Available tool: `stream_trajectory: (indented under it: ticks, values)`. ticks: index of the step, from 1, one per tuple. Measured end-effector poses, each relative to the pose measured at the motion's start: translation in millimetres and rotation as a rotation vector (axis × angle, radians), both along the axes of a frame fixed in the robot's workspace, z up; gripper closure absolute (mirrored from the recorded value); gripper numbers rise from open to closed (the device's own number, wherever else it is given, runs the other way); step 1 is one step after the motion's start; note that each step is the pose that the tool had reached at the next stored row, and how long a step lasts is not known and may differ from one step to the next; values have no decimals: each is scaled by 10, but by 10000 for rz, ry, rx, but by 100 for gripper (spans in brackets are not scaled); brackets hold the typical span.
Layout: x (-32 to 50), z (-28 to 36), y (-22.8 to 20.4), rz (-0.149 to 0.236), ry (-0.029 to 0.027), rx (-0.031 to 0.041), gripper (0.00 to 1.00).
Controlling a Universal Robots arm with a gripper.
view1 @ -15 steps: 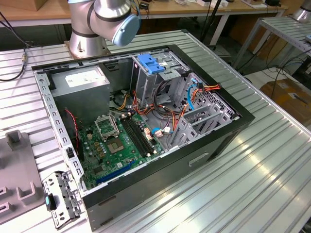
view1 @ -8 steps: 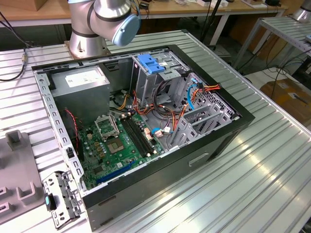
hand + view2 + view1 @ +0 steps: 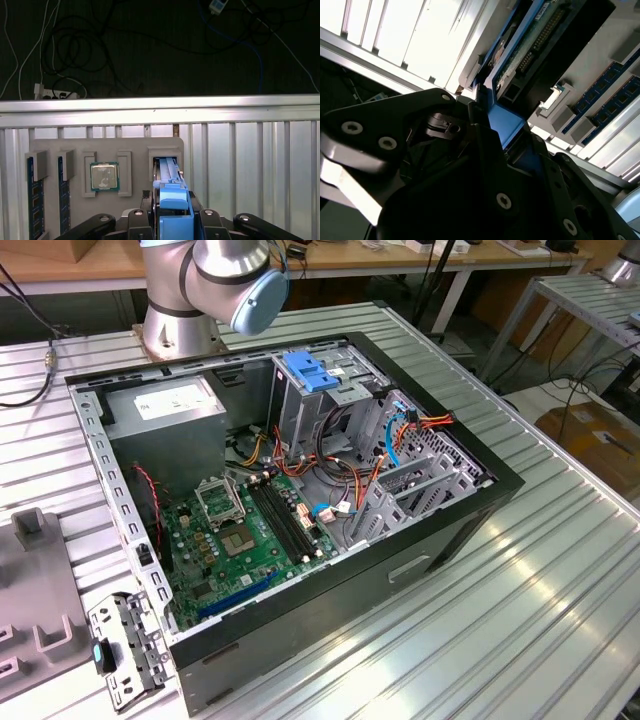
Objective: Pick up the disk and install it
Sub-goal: 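Pick up the disk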
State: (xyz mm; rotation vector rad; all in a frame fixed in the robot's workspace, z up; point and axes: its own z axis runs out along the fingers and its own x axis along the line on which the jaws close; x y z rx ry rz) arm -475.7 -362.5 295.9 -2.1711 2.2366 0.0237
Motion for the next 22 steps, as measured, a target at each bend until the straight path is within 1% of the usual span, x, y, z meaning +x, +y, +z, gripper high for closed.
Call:
stream_trajectory:
  ticks: [22]
  values:
    - [0, 2, 0, 0, 10, 24, 63]
